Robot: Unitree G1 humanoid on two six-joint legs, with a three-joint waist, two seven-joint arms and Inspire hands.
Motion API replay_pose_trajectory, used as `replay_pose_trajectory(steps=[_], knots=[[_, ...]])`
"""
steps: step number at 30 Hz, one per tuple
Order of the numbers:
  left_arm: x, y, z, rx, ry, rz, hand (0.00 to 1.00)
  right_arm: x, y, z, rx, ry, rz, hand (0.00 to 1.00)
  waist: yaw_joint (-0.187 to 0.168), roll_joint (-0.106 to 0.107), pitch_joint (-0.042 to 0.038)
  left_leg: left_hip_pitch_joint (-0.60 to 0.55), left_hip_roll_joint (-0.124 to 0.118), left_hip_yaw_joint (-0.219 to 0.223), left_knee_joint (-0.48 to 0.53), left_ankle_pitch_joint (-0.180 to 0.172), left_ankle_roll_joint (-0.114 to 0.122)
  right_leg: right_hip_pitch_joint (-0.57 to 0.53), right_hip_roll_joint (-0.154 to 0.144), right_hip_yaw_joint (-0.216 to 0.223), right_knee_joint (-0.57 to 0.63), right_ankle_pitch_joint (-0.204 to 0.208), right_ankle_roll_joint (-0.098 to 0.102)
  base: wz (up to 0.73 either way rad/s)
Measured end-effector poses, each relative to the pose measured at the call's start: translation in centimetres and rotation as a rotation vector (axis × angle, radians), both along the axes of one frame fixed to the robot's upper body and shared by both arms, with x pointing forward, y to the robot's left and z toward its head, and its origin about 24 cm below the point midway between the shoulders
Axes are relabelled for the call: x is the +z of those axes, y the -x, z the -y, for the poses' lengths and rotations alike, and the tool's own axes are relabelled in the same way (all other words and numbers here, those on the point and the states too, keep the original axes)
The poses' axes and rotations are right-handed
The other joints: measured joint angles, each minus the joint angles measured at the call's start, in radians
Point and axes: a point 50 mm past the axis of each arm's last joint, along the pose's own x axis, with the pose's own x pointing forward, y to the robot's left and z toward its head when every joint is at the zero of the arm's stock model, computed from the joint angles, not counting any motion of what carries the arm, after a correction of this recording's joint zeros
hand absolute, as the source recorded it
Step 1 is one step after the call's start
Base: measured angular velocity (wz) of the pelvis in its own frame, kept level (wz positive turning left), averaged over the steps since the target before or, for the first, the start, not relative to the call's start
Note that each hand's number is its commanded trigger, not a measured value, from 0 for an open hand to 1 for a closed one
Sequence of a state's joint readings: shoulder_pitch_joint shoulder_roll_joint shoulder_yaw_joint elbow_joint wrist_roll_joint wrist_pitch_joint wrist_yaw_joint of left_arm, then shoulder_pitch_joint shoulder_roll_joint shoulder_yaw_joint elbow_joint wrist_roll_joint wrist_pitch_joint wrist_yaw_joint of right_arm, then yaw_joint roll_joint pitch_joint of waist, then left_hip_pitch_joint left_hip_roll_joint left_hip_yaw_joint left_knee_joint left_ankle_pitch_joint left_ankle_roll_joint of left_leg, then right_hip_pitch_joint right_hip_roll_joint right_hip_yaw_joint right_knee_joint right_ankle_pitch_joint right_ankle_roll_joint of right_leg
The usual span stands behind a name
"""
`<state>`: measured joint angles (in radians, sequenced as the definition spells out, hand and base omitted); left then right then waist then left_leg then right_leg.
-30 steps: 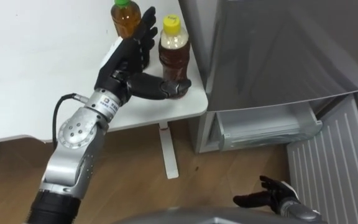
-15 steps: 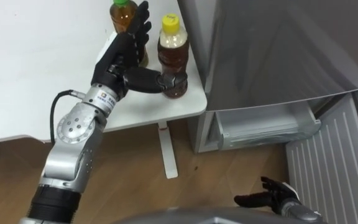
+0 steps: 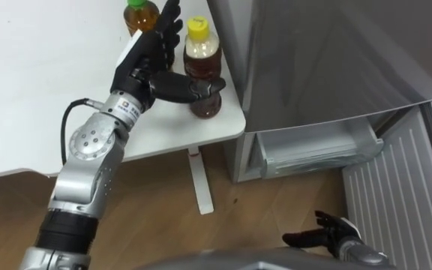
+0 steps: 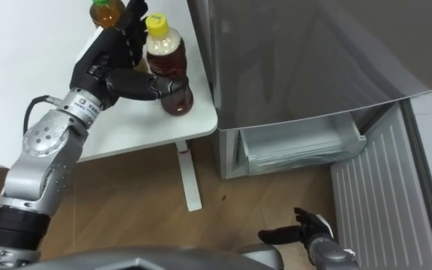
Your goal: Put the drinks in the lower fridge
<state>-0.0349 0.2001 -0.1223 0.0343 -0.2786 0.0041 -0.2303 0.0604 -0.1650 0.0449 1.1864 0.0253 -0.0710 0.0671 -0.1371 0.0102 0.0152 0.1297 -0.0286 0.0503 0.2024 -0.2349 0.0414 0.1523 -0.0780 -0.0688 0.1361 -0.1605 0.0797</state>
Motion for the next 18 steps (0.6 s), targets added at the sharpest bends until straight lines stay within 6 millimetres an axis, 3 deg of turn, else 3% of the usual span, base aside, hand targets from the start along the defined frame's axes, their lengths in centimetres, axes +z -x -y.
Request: replay_pose_trajectory(steps=[7,8,9,10,18], knots=[[-0.64,-0.46,-0.13,0.003,-0.002,-0.03,0.0,0.1,-0.17,-0.05,0.0,-0.001,0.017,0.0,-0.018,0.004,-0.0026,0.001,0.0,0.001,0.001,0.0,0.0,0.004,0.0,0.0,0.0,0.0,0.0,0.0],[-0.85,-0.45,-0.16,0.005,-0.001,-0.04,0.46,0.1,-0.17,-0.05,0.0,-0.001,0.017,0.0,-0.024,0.006,-0.0036,0.003,0.0,0.003,0.001,0.0,0.0,0.004,0.0,0.001,0.0,0.0,0.0,-0.04],[-0.94,-0.45,-0.13,0.004,0.002,-0.044,0.62,0.12,-0.22,-0.05,-0.001,-0.001,0.019,0.0,-0.026,0.006,-0.0039,0.003,0.0,0.005,0.001,0.0,0.0,0.004,0.0,0.003,0.0,0.0,0.0,-0.04],[-0.95,-0.45,-0.11,0.005,0.007,-0.045,1.0,0.13,-0.26,-0.06,-0.001,-0.001,0.021,0.0,-0.027,0.006,-0.004,0.003,0.0,0.006,0.001,0.0,0.0,0.003,0.0,0.004,0.0,0.0,0.0,-0.04],[-0.7,-0.65,0.0,0.003,0.038,-0.04,1.0,0.16,-0.3,-0.04,-0.005,-0.001,0.026,0.0,-0.031,0.007,-0.0047,0.006,0.001,0.017,0.002,0.0,0.0,0.002,0.0,0.012,0.001,0.002,-0.003,-0.03]])
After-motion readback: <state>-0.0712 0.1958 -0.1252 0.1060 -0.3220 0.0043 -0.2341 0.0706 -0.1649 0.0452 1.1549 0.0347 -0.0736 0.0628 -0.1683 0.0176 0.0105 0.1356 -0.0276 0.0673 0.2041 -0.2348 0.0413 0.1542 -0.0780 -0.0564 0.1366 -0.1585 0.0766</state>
